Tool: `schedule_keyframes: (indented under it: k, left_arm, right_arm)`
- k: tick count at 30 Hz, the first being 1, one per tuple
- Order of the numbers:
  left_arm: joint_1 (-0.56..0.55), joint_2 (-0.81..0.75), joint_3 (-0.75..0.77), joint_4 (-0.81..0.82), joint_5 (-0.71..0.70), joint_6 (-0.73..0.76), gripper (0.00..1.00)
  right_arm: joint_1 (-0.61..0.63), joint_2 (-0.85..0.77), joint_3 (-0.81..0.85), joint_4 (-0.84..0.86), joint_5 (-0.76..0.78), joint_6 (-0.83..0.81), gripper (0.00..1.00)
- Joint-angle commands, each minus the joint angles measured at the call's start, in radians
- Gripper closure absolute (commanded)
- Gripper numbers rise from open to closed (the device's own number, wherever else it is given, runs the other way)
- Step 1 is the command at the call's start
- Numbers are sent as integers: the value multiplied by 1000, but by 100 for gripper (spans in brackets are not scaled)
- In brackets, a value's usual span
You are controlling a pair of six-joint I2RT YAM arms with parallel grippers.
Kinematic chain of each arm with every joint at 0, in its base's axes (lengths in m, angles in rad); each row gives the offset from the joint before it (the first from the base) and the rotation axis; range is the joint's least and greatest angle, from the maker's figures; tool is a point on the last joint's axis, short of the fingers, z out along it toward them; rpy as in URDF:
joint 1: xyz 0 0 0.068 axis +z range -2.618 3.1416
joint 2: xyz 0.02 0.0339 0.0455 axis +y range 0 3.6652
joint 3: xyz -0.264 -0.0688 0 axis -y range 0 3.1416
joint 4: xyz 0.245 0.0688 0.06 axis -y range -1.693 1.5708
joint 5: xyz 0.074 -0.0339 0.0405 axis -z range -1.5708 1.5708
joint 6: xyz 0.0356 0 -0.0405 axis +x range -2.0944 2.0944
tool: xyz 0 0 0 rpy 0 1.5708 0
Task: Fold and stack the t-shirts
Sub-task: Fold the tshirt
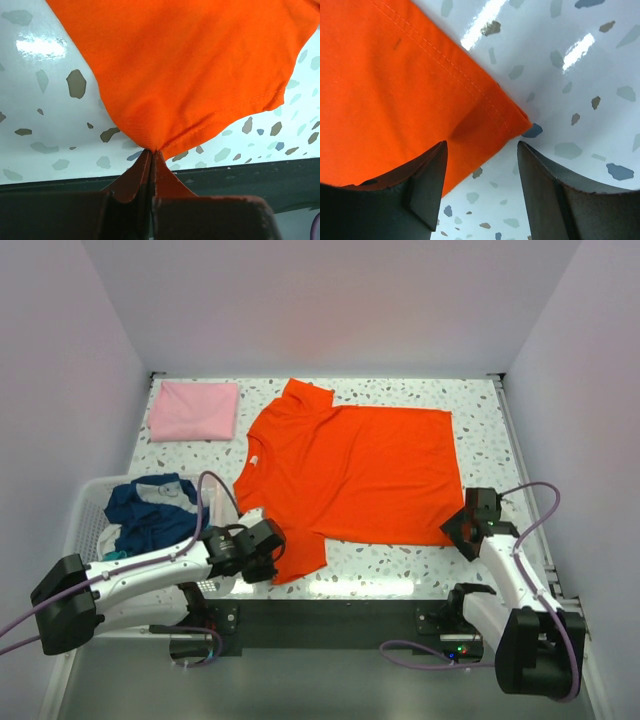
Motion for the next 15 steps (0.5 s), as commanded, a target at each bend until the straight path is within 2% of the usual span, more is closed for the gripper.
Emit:
schedule_keyframes:
  k: [1,5,8,9,14,15]
  left_arm:
    - [-4,-7,51,-22,-39,-11,100]
    - [-4,-6,60,-32,-49,-19,100]
    - [-4,-9,61,-44,-52,-29,100]
    - [-4,-12,66,-52,-57,-34,100]
    - [-4,-24,92,-88,-77,-39,100]
    - [-4,-24,95,-90,-77,-39,100]
  right_arm:
    - [-8,59,-15,70,40,25,39]
    - [-8,102,-41,124,34,34,40]
    - [-8,121,-47,148,18,34,55]
    - [-8,116,-46,147,20,31,66]
    - [-8,37,-47,99,35,23,88]
    - [-8,2,-46,90,29,24,90]
